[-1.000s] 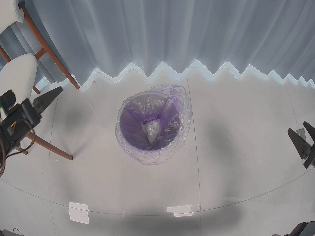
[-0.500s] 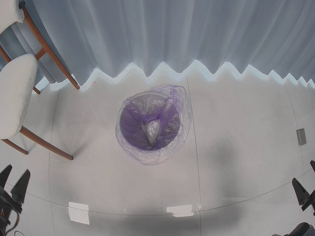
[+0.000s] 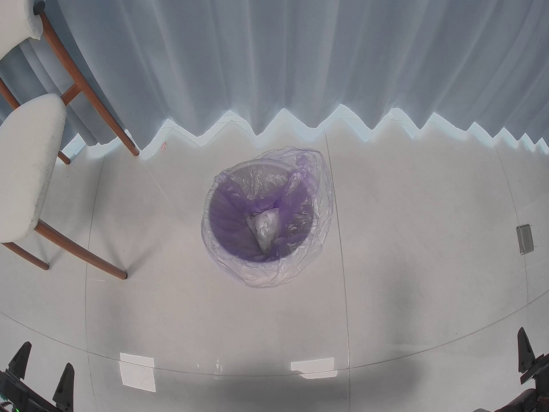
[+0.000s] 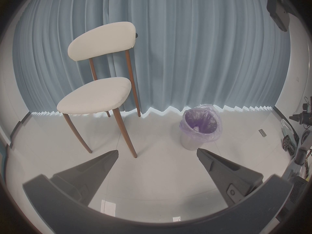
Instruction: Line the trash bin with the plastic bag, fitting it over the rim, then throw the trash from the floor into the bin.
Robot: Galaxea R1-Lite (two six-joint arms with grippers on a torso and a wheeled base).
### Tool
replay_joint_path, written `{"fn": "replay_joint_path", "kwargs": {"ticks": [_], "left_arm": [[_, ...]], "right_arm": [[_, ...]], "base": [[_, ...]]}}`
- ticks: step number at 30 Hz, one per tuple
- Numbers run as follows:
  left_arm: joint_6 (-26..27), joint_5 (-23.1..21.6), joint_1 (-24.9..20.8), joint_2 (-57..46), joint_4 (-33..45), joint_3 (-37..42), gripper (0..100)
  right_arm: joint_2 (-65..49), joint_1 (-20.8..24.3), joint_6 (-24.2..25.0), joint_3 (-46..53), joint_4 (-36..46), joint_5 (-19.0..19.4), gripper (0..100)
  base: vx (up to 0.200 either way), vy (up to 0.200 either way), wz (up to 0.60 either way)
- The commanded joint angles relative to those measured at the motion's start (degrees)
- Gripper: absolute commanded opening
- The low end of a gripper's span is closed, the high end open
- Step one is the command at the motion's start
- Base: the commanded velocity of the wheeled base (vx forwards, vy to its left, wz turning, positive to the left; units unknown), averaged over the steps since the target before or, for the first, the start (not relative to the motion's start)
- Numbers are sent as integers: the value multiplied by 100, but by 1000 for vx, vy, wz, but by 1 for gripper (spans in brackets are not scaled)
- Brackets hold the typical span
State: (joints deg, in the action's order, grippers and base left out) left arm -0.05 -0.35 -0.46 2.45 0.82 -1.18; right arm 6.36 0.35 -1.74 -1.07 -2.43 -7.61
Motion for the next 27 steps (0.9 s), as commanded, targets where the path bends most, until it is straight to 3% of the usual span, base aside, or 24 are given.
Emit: {"fn": "replay_joint_path", "kwargs": {"ticks": [1,5,7,11,15,27], "left_arm": [[22,27,20,-245,-11,101,100],[22,27,20,-245,-20,101,100],[22,27,20,-236,-20,101,100],[22,27,20,-245,-20,101,100],[22,27,20,-245,-11,101,100],[22,27,20,-236,-11,101,100]], "right_arm": [[-619,-35,-125,107,-12,901,100],[-628,-35,78,107,243,831,100],[-619,-44,218,90,287,471,100],[-619,-44,104,107,243,620,100],[-628,-35,447,107,234,541,100],[-628,-35,166,107,251,567,100]], "base": [[0,0,0],[0,0,0],[0,0,0],[0,0,0],[0,0,0],[0,0,0]]}}
